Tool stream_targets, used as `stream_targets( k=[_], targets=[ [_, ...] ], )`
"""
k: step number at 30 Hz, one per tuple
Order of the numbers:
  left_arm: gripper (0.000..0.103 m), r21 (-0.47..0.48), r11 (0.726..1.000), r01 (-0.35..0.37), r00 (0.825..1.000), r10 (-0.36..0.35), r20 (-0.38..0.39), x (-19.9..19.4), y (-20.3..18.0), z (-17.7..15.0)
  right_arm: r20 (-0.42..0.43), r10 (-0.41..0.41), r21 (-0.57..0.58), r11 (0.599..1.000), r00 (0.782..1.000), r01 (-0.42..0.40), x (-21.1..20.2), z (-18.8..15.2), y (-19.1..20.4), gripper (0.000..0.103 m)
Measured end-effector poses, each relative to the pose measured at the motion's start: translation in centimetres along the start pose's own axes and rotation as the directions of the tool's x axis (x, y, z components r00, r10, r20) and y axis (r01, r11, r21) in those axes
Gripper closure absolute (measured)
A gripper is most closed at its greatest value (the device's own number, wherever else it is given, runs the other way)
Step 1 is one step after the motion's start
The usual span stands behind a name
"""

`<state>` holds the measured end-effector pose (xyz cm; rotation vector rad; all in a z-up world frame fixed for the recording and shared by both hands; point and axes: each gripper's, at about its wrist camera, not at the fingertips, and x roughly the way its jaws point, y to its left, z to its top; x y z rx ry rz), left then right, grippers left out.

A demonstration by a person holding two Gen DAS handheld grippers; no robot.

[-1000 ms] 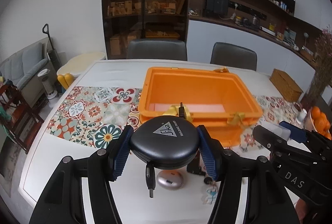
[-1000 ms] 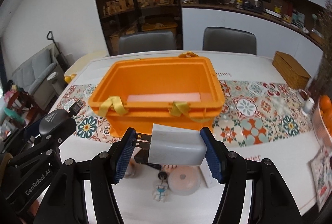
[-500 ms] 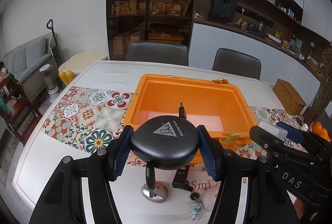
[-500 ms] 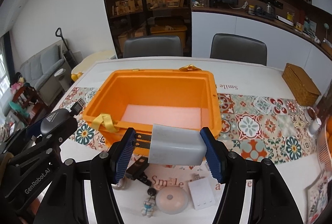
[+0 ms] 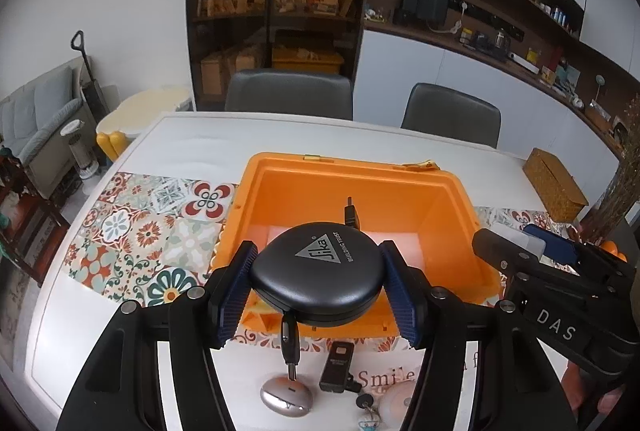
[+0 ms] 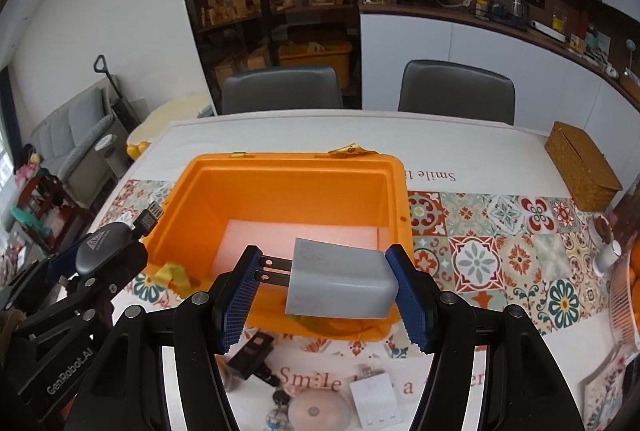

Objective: Organize rigid objects
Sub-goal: 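Lift the grey reel and white charger and carry both over the orange crate, then open both tools to drop the reel and charger into the crate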

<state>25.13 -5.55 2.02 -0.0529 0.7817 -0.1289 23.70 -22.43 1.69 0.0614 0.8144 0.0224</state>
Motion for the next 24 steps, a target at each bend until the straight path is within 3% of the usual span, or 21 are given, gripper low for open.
stream_targets(
  k=[9,16,24],
  targets=[
    [0.042,0.026,0.999,0.031,0.995,-0.028,-0.098,4.6,0.0,2.4,-0.09,-0.035,0.0,0.999,0.995,0.035,3.7,2.6,0.0,0.039],
    [0.042,0.045,0.997,0.064,0.982,-0.055,-0.182,7.8,-0.1,2.8,-0.216,-0.051,0.009,0.998,0.975,0.054,7.7,2.9,-0.1,0.039],
    [0.042,0.062,0.994,0.087,0.951,-0.065,-0.303,11.2,0.2,2.6,-0.316,-0.069,0.016,0.997,0.946,0.078,10.7,2.5,0.1,0.039]
  ],
)
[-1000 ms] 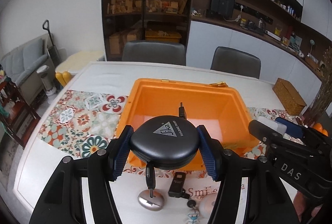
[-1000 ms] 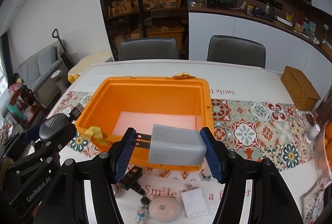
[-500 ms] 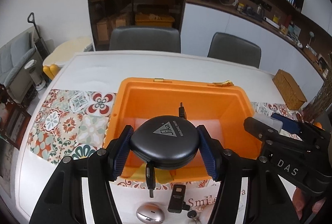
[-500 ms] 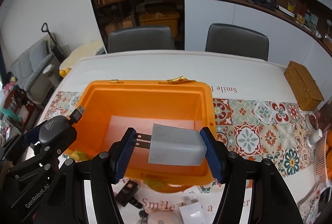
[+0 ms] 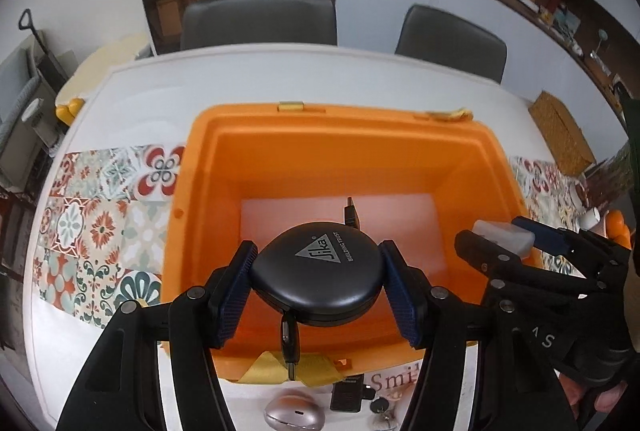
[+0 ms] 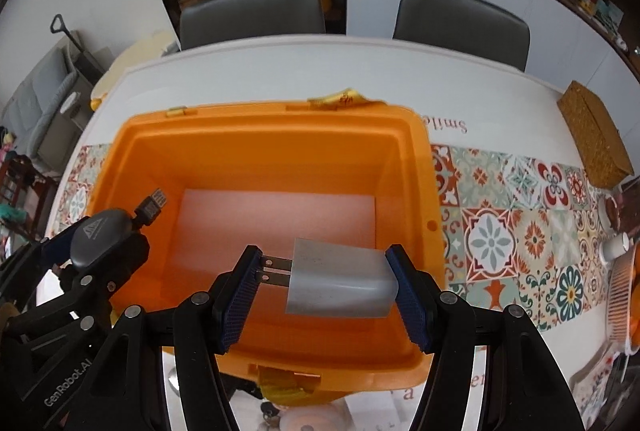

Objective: Organize rigid objects
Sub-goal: 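Open both tools to drop the reel and charger into the crate, then withdraw both tools from the crate back toward the remaining objects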

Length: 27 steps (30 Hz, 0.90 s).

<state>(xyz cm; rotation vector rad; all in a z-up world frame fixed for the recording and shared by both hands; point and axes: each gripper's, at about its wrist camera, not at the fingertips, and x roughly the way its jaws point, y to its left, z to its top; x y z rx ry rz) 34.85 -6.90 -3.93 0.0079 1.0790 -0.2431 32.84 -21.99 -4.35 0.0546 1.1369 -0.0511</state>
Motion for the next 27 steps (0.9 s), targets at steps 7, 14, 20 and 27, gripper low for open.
stream_targets(
  k=[7,14,20,27],
  targets=[
    [0.042,0.011,1.0,-0.026,0.999,0.027,-0.028,0.6,0.2,-0.1,-0.053,-0.011,-0.004,1.0,0.999,0.011,1.4,-0.2,0.6,0.039],
    [0.02,0.05,0.992,-0.118,0.992,0.116,0.049,-1.5,0.4,0.1,-0.057,-0.008,0.023,1.0,0.998,0.009,1.5,-0.3,0.6,0.039],
    [0.014,0.033,0.985,-0.171,0.978,0.166,0.122,-4.3,1.5,-0.8,0.005,-0.046,0.019,0.999,0.999,0.046,-0.3,-0.5,1.2,0.025],
    [0.012,-0.036,0.99,-0.136,0.977,0.14,0.162,-7.1,3.1,-2.2,0.099,-0.051,0.081,0.996,0.994,0.043,-4.3,-2.0,1.1,0.025]
  ],
)
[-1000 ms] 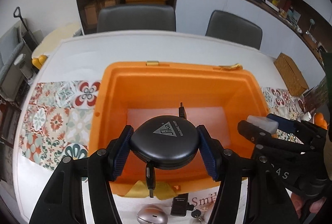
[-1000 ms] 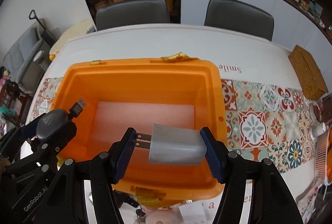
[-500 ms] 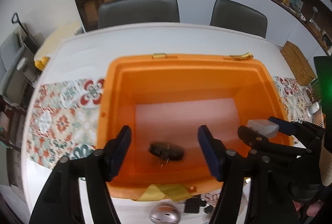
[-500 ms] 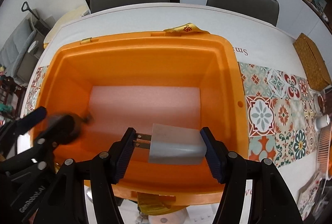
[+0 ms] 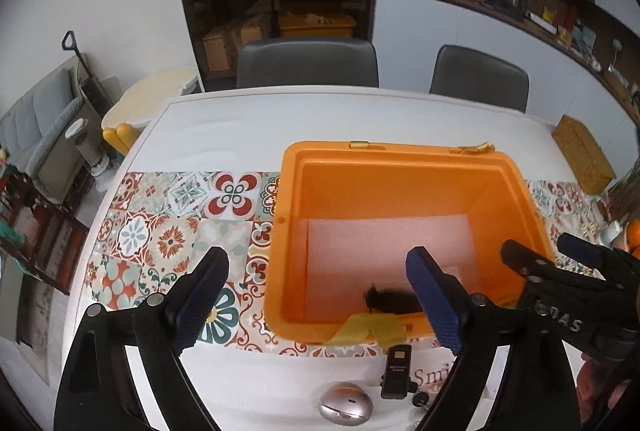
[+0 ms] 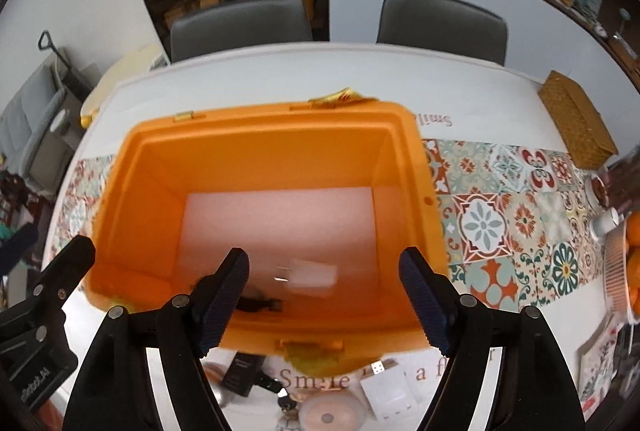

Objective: Organize rigid objects
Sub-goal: 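Withdraw both tools from the crate back toward the remaining objects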

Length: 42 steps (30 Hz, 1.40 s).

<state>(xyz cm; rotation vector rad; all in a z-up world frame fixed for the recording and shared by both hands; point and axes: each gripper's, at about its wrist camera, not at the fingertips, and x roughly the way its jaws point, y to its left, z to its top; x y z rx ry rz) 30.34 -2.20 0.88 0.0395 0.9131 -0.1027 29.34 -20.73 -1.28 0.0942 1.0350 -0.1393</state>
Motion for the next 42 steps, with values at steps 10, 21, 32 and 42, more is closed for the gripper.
stream_targets(
  k=[10,21,32,42],
  targets=[
    [0.008,-0.016,1.0,-0.02,0.992,0.022,0.124,-3.9,0.4,-2.5,0.186,0.015,0.03,0.999,0.982,-0.021,-5.9,-3.6,-0.6,0.025],
    [0.007,0.0,1.0,-0.02,0.991,0.02,0.132,-5.4,0.2,-5.7,0.246,0.037,0.041,0.998,0.969,-0.048,-7.9,-7.3,-1.1,0.025],
    [0.008,-0.019,1.0,0.014,0.997,-0.012,0.073,-4.8,0.4,-8.3,0.217,0.046,0.047,0.997,0.975,-0.057,-7.5,-10.2,-1.1,0.025],
    [0.008,-0.005,1.0,0.014,1.0,-0.014,0.023,-3.7,0.4,-10.6,0.146,0.045,0.077,0.995,0.988,-0.057,-5.8,-12.7,-1.8,0.025]
  ],
)
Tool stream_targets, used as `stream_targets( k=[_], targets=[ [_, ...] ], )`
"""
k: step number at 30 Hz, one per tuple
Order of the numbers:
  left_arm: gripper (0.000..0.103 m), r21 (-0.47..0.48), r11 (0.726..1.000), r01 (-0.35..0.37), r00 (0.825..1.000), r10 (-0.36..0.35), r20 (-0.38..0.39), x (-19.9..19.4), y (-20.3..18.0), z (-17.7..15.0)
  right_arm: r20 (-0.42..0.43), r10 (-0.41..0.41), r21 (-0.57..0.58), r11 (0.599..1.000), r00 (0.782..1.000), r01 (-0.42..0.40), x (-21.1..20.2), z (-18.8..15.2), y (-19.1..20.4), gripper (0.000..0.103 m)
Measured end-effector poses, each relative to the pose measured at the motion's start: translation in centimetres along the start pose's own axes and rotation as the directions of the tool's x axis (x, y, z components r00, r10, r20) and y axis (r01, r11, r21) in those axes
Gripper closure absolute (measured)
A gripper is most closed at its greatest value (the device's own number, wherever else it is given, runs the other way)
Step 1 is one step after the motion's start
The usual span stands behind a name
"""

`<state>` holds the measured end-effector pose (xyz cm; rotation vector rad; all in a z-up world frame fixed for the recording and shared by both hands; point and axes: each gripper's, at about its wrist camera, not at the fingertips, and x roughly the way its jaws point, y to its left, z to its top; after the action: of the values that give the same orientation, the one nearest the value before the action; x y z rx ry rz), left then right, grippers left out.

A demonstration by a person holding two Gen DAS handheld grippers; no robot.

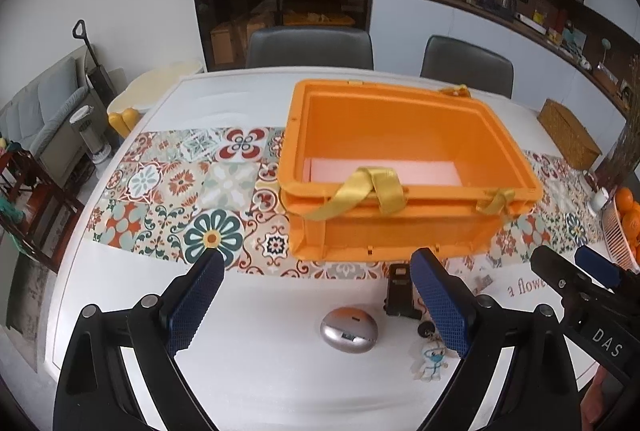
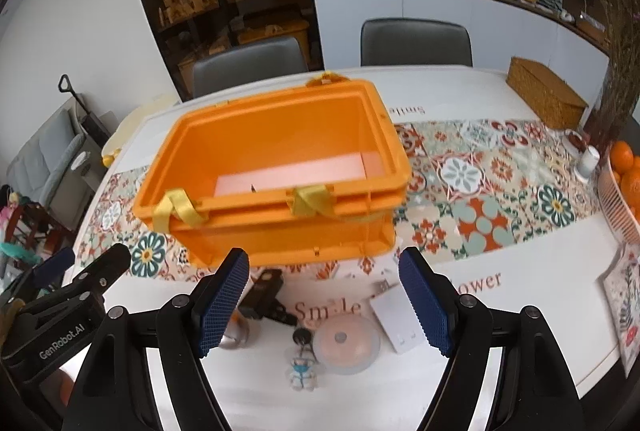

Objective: Organize rigid objects
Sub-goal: 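Withdraw both tools from the crate back toward the remaining objects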

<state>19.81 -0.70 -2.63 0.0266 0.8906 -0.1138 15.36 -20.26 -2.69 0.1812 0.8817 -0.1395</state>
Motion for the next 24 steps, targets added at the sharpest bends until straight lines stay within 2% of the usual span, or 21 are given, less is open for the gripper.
stream_targets(
  k=[6,24],
  targets=[
    [0.008,0.014,1.0,0.023,0.999,-0.023,-0.046,1.1,-0.5,-0.9,-0.051,-0.009,0.021,1.0,0.999,0.01,1.0,-1.2,-0.5,0.025],
    [0.008,0.05,0.998,0.04,0.988,-0.033,-0.149,3.8,-1.1,-3.7,-0.156,-0.021,0.056,0.998,0.987,0.03,3.8,-4.2,-1.2,0.025]
  ],
)
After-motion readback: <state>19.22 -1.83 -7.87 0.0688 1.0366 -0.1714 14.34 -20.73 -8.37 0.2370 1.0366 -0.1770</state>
